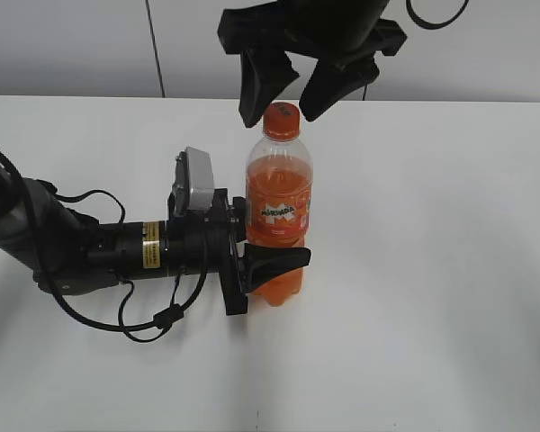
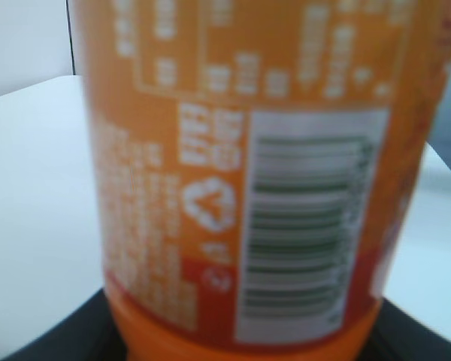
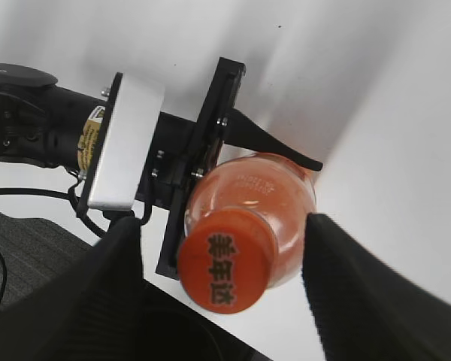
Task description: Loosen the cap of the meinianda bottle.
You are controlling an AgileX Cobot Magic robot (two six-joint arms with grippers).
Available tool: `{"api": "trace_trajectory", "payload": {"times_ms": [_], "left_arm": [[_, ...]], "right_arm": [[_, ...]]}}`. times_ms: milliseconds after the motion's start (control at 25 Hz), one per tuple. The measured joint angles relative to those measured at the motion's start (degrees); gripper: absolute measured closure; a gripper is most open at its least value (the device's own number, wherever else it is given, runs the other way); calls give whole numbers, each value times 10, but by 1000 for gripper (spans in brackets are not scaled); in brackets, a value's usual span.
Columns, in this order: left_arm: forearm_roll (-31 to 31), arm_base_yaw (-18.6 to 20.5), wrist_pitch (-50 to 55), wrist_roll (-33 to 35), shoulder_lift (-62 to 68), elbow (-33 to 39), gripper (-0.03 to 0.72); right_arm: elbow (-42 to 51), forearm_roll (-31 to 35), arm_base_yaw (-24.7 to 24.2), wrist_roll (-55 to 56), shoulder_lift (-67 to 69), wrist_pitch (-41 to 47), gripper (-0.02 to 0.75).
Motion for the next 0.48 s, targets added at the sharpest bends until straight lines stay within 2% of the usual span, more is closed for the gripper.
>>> {"api": "trace_trajectory", "payload": {"times_ms": [240, 480], "left_arm": [[0, 0, 0, 0, 0, 0, 305], [0, 0, 0, 0, 0, 0, 305]], "right_arm": [[0, -2, 0, 0, 0, 0, 356], [0, -2, 0, -3, 0, 0, 380]]}}
